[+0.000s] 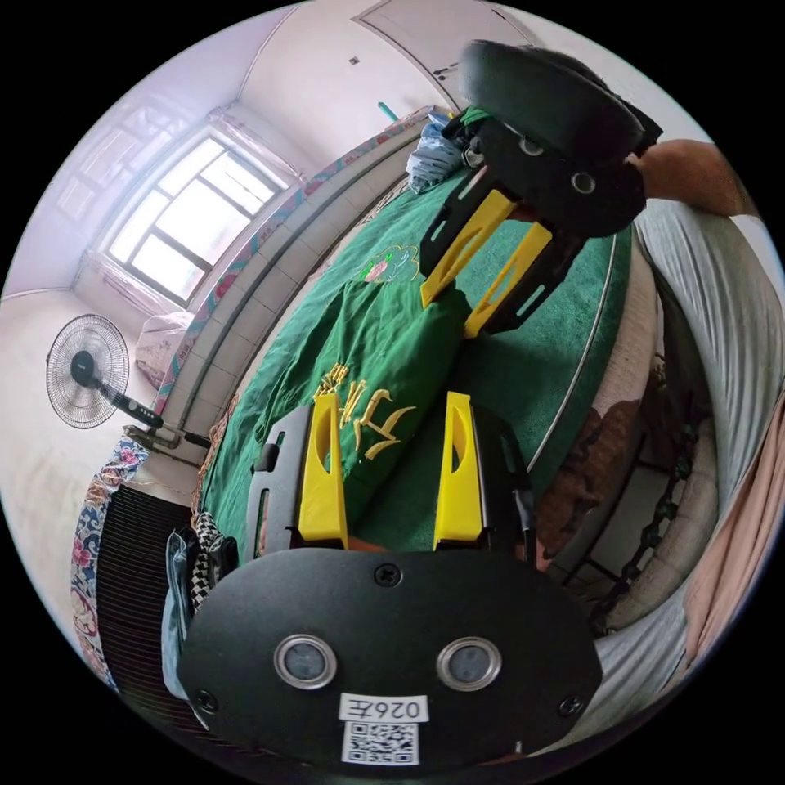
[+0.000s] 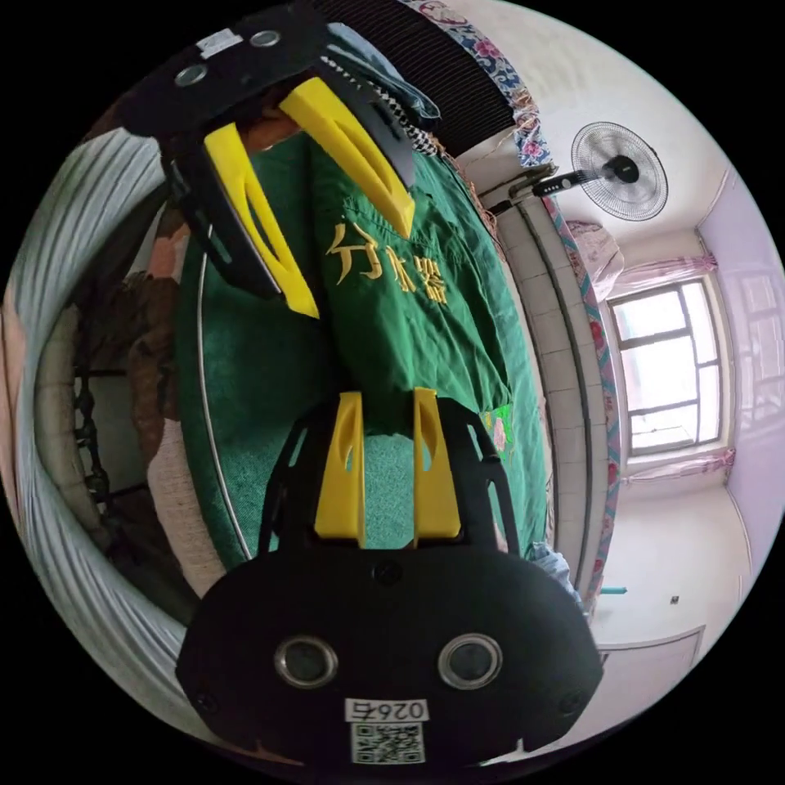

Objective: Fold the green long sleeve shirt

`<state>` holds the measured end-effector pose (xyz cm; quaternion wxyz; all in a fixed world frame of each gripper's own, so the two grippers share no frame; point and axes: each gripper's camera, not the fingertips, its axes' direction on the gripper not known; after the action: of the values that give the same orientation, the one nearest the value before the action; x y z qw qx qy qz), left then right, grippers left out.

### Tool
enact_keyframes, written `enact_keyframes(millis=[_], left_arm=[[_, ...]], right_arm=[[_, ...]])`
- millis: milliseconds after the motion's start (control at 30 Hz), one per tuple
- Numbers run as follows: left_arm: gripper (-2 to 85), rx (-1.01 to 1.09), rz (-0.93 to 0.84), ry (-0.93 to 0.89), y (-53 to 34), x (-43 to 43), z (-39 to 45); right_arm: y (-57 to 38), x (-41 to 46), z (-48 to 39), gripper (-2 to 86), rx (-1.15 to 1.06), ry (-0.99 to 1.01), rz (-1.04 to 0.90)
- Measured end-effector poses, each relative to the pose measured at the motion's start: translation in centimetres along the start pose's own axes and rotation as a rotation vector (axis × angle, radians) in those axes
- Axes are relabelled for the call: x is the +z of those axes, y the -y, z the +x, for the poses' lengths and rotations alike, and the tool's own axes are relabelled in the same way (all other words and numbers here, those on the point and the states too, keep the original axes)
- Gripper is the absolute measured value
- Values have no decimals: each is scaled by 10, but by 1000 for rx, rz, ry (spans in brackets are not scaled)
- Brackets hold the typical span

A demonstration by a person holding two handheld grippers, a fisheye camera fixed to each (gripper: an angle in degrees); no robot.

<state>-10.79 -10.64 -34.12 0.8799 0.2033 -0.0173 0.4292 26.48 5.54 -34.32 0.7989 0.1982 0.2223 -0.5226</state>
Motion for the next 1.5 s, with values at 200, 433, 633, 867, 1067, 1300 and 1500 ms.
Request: enact_keyframes(millis=[200,433,633,867,1067,1300,1500], left_arm=[[178,135,-48,127,35,46,21],[62,48,-169,-35,33,137,-37],[55,-84,-152,-393,-6,201,-132],[54,-61,-154,-534,-58,270,-195],[52,-74,-138,-577,-118,325,-219],[49,-192,-70,-626,-197,360,-270],[47,-234,111,-598,-273,312,-315]], right_arm=[[-63,-21,112,16,198,178,154],[-145,-11,196,48,237,259,280],[-204,-7,260,119,241,98,353],[-226,54,365,207,124,130,236],[-222,156,459,112,45,343,-8],[-272,139,597,-3,305,514,78],[-283,7,711,-10,347,373,145]])
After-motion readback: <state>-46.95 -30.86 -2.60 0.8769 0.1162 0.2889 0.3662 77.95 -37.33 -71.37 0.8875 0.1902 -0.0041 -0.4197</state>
